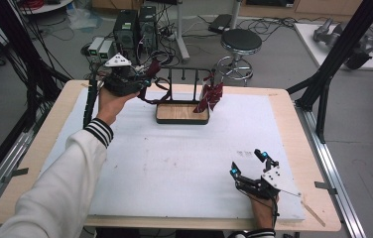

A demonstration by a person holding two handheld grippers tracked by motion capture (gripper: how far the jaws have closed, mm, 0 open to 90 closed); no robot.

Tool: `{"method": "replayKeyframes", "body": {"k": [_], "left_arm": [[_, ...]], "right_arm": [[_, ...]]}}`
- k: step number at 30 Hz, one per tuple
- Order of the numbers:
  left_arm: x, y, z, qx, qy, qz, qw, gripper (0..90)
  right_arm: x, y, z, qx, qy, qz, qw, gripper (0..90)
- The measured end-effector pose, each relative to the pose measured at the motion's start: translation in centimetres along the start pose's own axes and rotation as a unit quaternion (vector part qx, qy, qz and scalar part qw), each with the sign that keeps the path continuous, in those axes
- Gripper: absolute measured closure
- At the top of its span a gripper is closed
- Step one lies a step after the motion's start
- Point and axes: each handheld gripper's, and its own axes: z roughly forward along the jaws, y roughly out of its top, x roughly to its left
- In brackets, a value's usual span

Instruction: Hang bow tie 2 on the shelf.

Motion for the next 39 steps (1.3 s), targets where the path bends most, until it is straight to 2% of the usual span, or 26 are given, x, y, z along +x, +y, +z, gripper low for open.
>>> {"method": "replayKeyframes", "body": {"k": [19, 25, 27, 33, 39], "left_arm": [[0.8, 1.5, 1.6, -0.001, 0.009, 0.007, 0.9999, 73.7], [1.4, 1.7, 2.2, -0.007, 0.011, -0.005, 0.9999, 73.7], [1.6, 1.6, 2.4, -0.002, 0.017, -0.003, 0.9998, 73.7], [2.2, 1.3, 2.5, -0.003, 0.03, -0.012, 0.9995, 73.6], [2.9, 0.7, 2.7, 0.009, 0.042, -0.024, 0.9988, 73.6]], "right_arm": [[0.0, 0.0, 0.0, 0.002, -0.002, 0.001, 1.0, 10.5], [-0.1, 0.0, 0.0, 0.002, -0.003, 0.003, 1.0, 10.5], [-0.1, 0.0, 0.0, 0.002, -0.005, 0.006, 1.0, 10.6], [-0.1, 0.0, 0.0, 0.002, -0.005, 0.006, 1.0, 10.6], [-0.1, 0.0, 0.0, 0.002, -0.005, 0.007, 1.0, 10.6]]}}
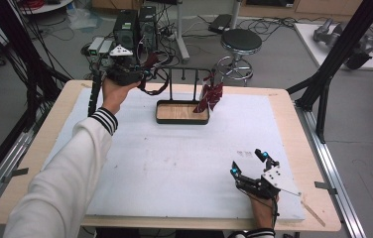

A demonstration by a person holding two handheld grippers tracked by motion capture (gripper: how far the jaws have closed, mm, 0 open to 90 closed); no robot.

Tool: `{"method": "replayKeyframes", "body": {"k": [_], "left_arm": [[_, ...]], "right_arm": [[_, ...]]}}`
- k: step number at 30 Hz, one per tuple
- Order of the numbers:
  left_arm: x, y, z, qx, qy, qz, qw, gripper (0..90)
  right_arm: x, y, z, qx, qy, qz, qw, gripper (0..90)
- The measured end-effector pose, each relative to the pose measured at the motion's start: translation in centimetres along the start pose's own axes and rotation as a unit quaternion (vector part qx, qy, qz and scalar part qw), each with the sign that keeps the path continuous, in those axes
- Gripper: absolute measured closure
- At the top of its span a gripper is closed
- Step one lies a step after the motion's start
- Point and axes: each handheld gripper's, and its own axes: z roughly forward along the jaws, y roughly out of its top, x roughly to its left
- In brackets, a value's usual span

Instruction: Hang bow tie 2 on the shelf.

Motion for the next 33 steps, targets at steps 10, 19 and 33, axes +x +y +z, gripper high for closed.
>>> {"method": "replayKeyframes", "body": {"k": [10, 19, 33], "left_arm": [[0.4, -1.1, 0.3, 0.022, 0.014, -0.002, 0.9997, 73.4], [0.4, -1.7, 0.6, 0.036, 0.01, -0.008, 0.9993, 72.9], [0.3, -2.3, 0.7, 0.048, 0.016, -0.007, 0.9987, 70.2]], "right_arm": [[-0.1, 0.0, 0.0, -0.001, 0.0, -0.001, 1.0, 10.6], [-0.1, 0.0, 0.0, -0.001, 0.0, -0.001, 1.0, 10.6], [-0.1, 0.0, 0.0, 0.0, -0.001, 0.003, 1.0, 10.6]]}}
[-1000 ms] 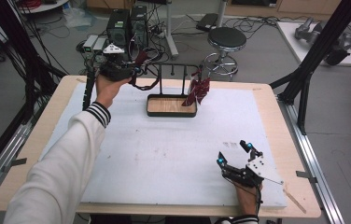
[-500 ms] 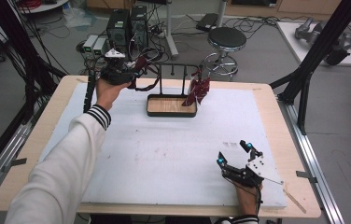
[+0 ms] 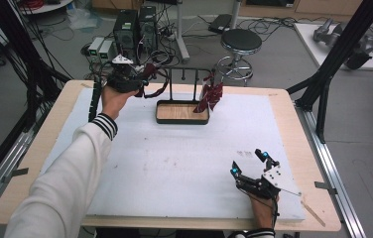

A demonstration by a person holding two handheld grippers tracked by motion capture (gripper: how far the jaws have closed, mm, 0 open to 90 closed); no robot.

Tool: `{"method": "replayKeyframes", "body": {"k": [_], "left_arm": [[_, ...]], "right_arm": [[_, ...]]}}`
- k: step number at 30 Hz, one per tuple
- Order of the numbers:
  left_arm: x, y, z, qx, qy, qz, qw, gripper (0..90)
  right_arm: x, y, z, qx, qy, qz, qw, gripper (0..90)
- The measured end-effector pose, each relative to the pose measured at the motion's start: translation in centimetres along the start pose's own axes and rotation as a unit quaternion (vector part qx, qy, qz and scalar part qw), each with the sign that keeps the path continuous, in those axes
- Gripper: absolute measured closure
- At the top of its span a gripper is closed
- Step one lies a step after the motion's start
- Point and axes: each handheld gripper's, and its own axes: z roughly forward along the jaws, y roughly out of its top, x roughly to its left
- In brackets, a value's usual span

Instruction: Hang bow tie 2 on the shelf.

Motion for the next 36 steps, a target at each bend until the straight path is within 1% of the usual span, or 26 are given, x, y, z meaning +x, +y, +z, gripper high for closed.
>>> {"method": "replayKeyframes", "body": {"k": [2, 5, 6, 7, 8, 11, 12, 15, 18, 21, 23, 25, 26, 29, 31, 33, 35, 36], "left_arm": [[0.0, 0.0, 0.0, 0.003, 0.003, 0.003, 1.0, 66.0], [0.1, -0.2, 0.1, 0.002, 0.007, 0.004, 1.0, 50.9], [0.1, -0.2, 0.1, 0.004, 0.012, -0.001, 0.9999, 44.3], [0.2, -0.2, 0.1, 0.007, 0.023, -0.001, 0.9997, 34.4], [0.3, -0.3, 0.0, 0.006, 0.029, 0.004, 0.9995, 26.9], [0.7, -0.5, -0.3, -0.001, 0.023, 0.005, 0.9997, 17.9], [0.8, -0.6, -0.5, -0.005, 0.02, 0.004, 0.9998, 15.6], [1.1, -1.0, -1.2, -0.022, 0.007, 0.006, 0.9997, 14.5], [1.3, -1.6, -2.3, -0.039, -0.006, 0.006, 0.9992, 14.0], [1.1, -2.6, -4.0, -0.057, -0.016, 0.007, 0.9982, 14.0], [0.6, -3.7, -5.5, -0.071, -0.016, 0.011, 0.9973, 14.0], [0.0, -5.0, -7.3, -0.087, -0.025, 0.023, 0.9956, 14.0], [-0.2, -5.7, -8.3, -0.097, -0.033, 0.027, 0.9943, 14.0], [-0.6, -7.7, -10.9, -0.131, -0.061, 0.028, 0.9891, 14.0], [-0.8, -8.9, -12.2, -0.147, -0.076, 0.028, 0.9859, 14.0], [-1.1, -10.1, -13.4, -0.16, -0.081, 0.031, 0.9833, 14.1], [-1.4, -11.3, -14.4, -0.18, -0.083, 0.033, 0.9796, 14.0], [-1.6, -12.0, -14.8, -0.184, -0.08, 0.037, 0.979, 14.0]], "right_arm": [[0.0, 0.0, 0.0, -0.001, 0.0, 0.001, 1.0, 10.6], [0.0, 0.0, 0.0, -0.001, 0.0, 0.001, 1.0, 10.6], [0.0, 0.0, 0.0, 0.0, 0.0, 0.0, 1.0, 10.6], [0.0, 0.0, 0.0, -0.001, 0.0, 0.001, 1.0, 10.6], [0.0, 0.0, 0.0, 0.0, 0.001, 0.001, 1.0, 10.6], [-0.1, 0.0, 0.0, -0.001, 0.001, 0.001, 1.0, 10.6], [-0.1, 0.0, 0.0, 0.0, 0.0, 0.003, 1.0, 10.6], [0.0, 0.0, 0.0, 0.001, 0.0, 0.006, 1.0, 10.5], [0.0, 0.0, 0.0, 0.001, 0.0, 0.005, 1.0, 10.5], [0.0, 0.0, 0.0, 0.001, 0.001, 0.004, 1.0, 10.5], [-0.1, 0.0, 0.0, -0.001, 0.001, 0.002, 1.0, 10.5], [-0.1, 0.0, 0.0, 0.001, 0.001, 0.006, 1.0, 10.5], [-0.1, 0.0, 0.0, 0.001, 0.001, 0.006, 1.0, 10.6], [-0.1, 0.0, 0.0, 0.003, -0.001, 0.005, 1.0, 10.6], [-0.1, 0.0, 0.1, 0.005, -0.001, 0.004, 1.0, 10.6], [0.0, 0.0, 0.1, 0.007, -0.003, 0.007, 1.0, 10.6], [0.0, 0.0, 0.1, 0.005, -0.006, 0.004, 1.0, 10.6], [0.0, 0.0, 0.1, 0.004, -0.007, 0.003, 1.0, 10.6]]}}
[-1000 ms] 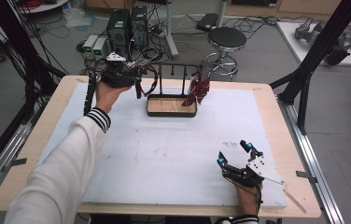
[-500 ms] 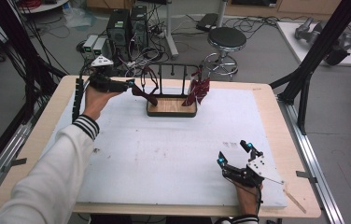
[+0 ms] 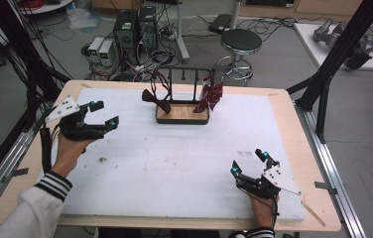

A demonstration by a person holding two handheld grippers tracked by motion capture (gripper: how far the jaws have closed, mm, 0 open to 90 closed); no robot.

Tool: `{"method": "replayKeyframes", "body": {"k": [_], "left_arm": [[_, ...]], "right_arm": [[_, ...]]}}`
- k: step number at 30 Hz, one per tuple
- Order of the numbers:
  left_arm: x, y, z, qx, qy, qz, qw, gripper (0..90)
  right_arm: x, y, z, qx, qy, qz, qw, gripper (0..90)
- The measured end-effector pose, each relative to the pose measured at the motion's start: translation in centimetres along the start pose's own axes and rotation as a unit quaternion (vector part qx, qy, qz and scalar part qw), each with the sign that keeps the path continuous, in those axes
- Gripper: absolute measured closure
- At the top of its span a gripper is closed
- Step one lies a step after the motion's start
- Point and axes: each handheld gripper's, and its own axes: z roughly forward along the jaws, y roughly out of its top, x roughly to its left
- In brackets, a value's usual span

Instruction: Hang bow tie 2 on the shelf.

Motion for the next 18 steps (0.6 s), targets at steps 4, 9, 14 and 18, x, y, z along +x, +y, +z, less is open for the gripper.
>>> {"method": "replayKeyframes", "body": {"k": [4, 9, 14, 18], "left_arm": [[-0.5, -2.4, -1.7, -0.02, 0.004, 0.013, 0.9997, 13.9], [-0.4, -5.6, -3.1, -0.062, 0.018, -0.008, 0.9979, 13.9], [-0.7, -7.4, -3.3, -0.065, 0.043, -0.012, 0.9969, 13.6], [-1.4, -8.0, -3.2, -0.059, 0.047, 0.002, 0.9972, 13.6]], "right_arm": [[0.0, 0.0, 0.0, 0.0, 0.0, 0.0, 1.0, 10.6], [0.0, 0.0, 0.0, 0.001, 0.0, -0.001, 1.0, 10.6], [0.0, 0.0, 0.0, 0.003, 0.0, -0.004, 1.0, 10.6], [0.0, 0.0, 0.0, 0.002, 0.0, -0.003, 1.0, 10.5]]}}
